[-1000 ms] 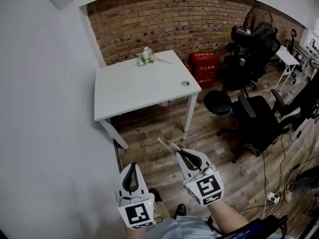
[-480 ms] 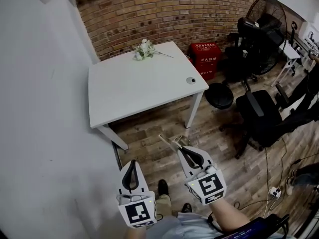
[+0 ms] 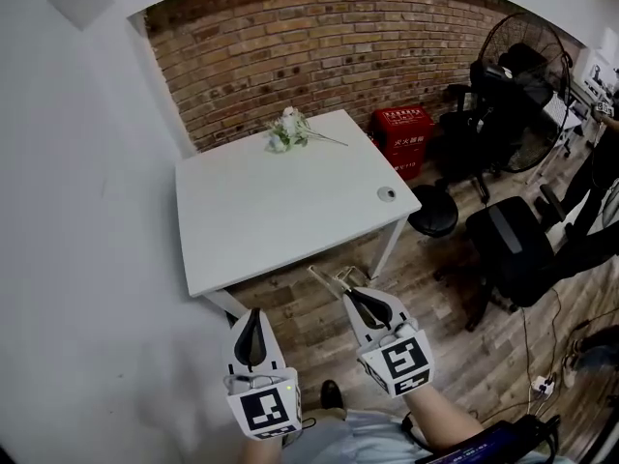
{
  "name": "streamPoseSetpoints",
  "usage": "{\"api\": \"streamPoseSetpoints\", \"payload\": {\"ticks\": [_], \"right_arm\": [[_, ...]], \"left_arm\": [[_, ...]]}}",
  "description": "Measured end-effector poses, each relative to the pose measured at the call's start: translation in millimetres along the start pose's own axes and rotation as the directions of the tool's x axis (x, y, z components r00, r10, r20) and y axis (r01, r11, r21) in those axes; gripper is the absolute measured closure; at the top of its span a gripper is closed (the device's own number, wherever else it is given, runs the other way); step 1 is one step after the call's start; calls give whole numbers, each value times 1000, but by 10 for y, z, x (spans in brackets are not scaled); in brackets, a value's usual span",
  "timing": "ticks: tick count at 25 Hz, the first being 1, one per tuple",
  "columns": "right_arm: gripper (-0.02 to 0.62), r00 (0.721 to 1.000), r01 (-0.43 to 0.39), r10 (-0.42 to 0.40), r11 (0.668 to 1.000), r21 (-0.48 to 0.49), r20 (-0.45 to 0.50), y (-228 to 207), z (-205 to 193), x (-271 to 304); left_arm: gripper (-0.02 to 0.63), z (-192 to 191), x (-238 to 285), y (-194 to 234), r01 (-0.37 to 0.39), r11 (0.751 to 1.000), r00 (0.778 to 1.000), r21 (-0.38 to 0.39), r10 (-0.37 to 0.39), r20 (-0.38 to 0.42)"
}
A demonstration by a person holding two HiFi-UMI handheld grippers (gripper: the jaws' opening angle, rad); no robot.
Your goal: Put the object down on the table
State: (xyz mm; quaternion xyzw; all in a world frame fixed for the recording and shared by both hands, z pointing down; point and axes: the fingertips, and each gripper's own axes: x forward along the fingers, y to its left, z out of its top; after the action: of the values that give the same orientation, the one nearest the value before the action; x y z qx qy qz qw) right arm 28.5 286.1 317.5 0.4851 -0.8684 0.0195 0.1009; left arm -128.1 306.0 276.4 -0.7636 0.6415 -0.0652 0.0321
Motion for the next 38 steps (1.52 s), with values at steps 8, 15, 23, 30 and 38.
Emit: {"api": "streamPoseSetpoints", "payload": {"ticks": [8, 15, 23, 30, 38], "right_arm": [[572, 999, 11, -10, 1000, -17, 41, -29, 295, 359], [572, 998, 39, -39, 999, 2, 46, -268, 281, 481], [572, 998, 50, -51, 998, 38, 37, -512, 156, 667], [572, 999, 37, -39, 995, 90, 13, -878, 88, 963], [571, 1000, 13, -11, 992, 122, -13, -1533, -88, 1425]], "left_arm": [[598, 142, 389, 177, 26, 1000, 999, -2, -26, 35], [598, 59, 679, 39, 63, 998, 998, 9, -63, 21], [597, -139, 1005, -41, 88, 996, 996, 28, -88, -21], [598, -194, 1449, -164, 90, 995, 994, 51, -87, -59], [598, -297, 2178, -390, 76, 995, 990, 61, -68, -120]]}}
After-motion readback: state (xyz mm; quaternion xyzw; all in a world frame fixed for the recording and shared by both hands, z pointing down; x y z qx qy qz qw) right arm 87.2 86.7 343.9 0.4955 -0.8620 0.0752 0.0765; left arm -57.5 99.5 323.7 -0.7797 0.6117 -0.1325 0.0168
